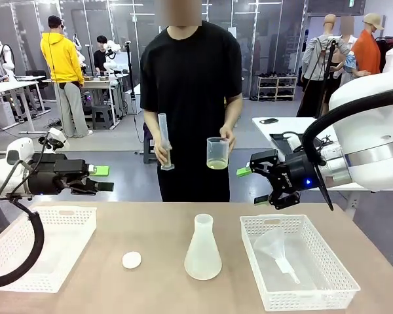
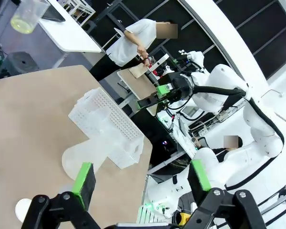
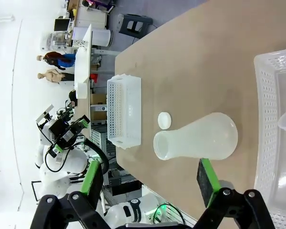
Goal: Prepare the solutions needed for the experiment.
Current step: Pick up the Plastic Funnel and insert it into the Big flask.
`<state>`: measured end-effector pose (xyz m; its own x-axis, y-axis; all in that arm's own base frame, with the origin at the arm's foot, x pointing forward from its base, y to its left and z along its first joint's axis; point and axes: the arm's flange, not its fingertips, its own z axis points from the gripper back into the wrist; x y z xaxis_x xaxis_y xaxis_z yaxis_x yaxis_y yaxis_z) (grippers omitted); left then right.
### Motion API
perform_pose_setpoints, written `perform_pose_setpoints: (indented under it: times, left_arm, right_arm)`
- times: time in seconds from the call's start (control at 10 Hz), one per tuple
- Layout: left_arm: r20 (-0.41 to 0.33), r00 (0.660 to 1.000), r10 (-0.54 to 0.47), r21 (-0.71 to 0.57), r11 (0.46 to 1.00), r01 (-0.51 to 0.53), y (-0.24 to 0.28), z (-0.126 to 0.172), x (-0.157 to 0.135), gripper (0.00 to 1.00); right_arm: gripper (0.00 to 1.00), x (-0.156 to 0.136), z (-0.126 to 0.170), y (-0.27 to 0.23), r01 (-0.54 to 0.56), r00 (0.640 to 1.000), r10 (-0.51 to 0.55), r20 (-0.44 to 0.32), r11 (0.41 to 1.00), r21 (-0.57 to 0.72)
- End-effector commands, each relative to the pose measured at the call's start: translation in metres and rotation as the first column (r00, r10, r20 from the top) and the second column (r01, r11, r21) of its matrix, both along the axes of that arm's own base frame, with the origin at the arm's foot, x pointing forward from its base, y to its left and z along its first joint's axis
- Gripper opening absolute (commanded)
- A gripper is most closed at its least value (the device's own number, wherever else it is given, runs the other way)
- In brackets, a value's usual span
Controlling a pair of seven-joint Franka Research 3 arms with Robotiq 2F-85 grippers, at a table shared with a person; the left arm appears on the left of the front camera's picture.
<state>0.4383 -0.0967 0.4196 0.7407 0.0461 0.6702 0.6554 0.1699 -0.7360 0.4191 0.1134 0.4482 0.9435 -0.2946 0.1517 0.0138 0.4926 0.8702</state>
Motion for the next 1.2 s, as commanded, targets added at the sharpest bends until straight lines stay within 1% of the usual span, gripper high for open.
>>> perform_pose_setpoints:
  times: [0.0,0.1,0.2,0.3,0.4,0.5,0.7,0.8,0.9,1.0,1.1]
  left_arm:
    - [-0.005,1.000,0.027,0.069,0.997,-0.027,0.000,0.008,-0.005,1.00]
    - [0.000,1.000,0.000,0.000,1.000,0.000,0.000,0.000,0.000,1.00]
    - [-0.035,0.996,-0.077,-0.098,0.993,0.073,0.002,0.001,-0.001,1.00]
    - [-0.021,0.995,-0.097,-0.114,0.989,0.094,0.007,0.001,-0.001,1.00]
    - [0.025,0.992,-0.125,-0.150,0.981,0.127,0.014,-0.007,0.004,1.00]
    - [0.072,0.989,-0.133,-0.158,0.977,0.143,0.017,-0.015,0.007,1.00]
    - [0.135,0.987,-0.087,-0.065,0.993,0.097,0.012,-0.026,0.026,1.00]
    - [0.154,0.988,-0.030,-0.033,0.999,0.035,0.015,-0.029,0.037,1.00]
    - [0.186,0.982,0.028,0.005,1.000,-0.030,0.019,-0.026,0.045,1.00]
    - [0.222,0.975,0.031,0.038,0.998,-0.040,0.024,-0.020,0.052,1.00]
    - [0.237,0.971,0.023,0.087,0.995,-0.045,0.026,-0.013,0.054,1.00]
  right_arm:
    - [1.00,-0.002,0.004,0.001,-0.002,1.000,0.002,0.012,1.000,-0.011]
    - [1.00,0.000,0.000,0.000,0.000,1.000,0.000,0.000,1.000,0.000]
    - [1.00,0.003,-0.002,0.003,-0.015,0.999,0.016,-0.038,0.999,0.032]
    - [1.00,0.006,-0.004,0.005,-0.026,0.999,0.029,-0.046,0.997,0.066]
    - [1.00,0.011,-0.006,0.006,-0.034,0.998,0.037,-0.046,0.996,0.078]
    - [1.00,0.015,-0.005,0.009,-0.034,0.998,0.039,-0.051,0.995,0.092]
    - [1.00,0.023,-0.007,0.014,-0.042,0.997,0.049,-0.065,0.993,0.107]
    - [1.00,0.026,-0.007,0.017,-0.043,0.996,0.051,-0.070,0.993,0.111]
    - [1.00,0.030,-0.008,0.018,-0.045,0.996,0.053,-0.073,0.992,0.115]
    - [1.00,0.030,-0.007,0.020,-0.053,0.995,0.063,-0.077,0.991,0.121]
    - [1.00,0.022,-0.008,0.014,-0.051,0.996,0.057,-0.063,0.994,0.092]
